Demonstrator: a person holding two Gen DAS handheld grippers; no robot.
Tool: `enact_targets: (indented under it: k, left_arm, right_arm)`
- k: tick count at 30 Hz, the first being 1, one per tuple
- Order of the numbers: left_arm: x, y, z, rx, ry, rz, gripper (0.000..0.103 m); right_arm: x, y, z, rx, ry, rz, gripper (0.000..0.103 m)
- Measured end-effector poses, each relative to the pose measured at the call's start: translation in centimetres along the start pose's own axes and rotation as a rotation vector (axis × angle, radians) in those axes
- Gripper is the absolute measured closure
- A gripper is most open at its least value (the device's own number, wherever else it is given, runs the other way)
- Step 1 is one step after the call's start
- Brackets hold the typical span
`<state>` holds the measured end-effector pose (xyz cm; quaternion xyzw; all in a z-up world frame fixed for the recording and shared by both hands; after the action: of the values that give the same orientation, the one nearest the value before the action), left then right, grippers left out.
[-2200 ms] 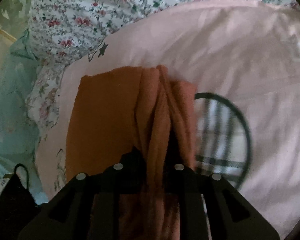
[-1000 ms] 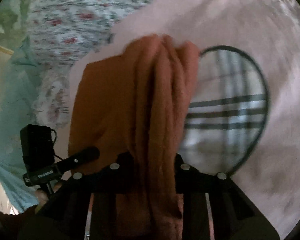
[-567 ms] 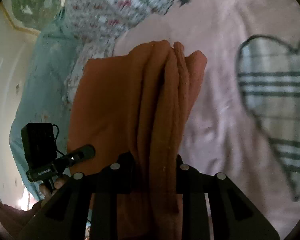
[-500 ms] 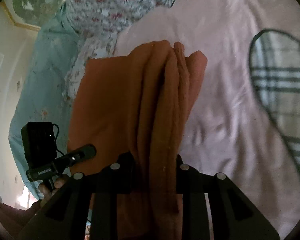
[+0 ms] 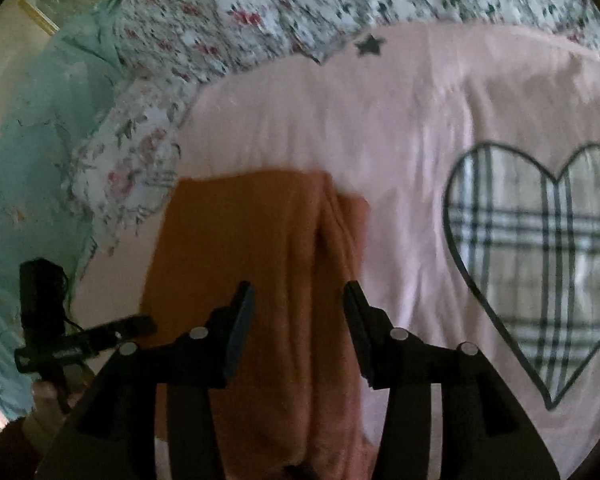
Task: Fold small clothes
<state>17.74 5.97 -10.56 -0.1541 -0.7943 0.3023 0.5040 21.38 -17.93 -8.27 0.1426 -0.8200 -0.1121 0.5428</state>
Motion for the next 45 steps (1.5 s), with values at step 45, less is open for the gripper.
enact_targets:
  k: [45]
  left_arm:
    - [2.3, -0.9, -0.9, -0.113, -0.005, -0.038, 0.043]
  right_arm:
    - [3.4, -3.0, 6.0, -0.069, 0.107, -0.058, 0.068]
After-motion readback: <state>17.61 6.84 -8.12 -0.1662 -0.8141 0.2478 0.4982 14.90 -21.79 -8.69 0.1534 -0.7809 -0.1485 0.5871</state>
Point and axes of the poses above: each gripper's, at about its wrist camera, not at the fingertips, and x roughly against the way its jaws point, y to its left, z to its underside, the point moved 7 cm from there along -x, roughly the way its jaws point, and after that the axes turned 14 degrees about z, right-handed, at the moved point
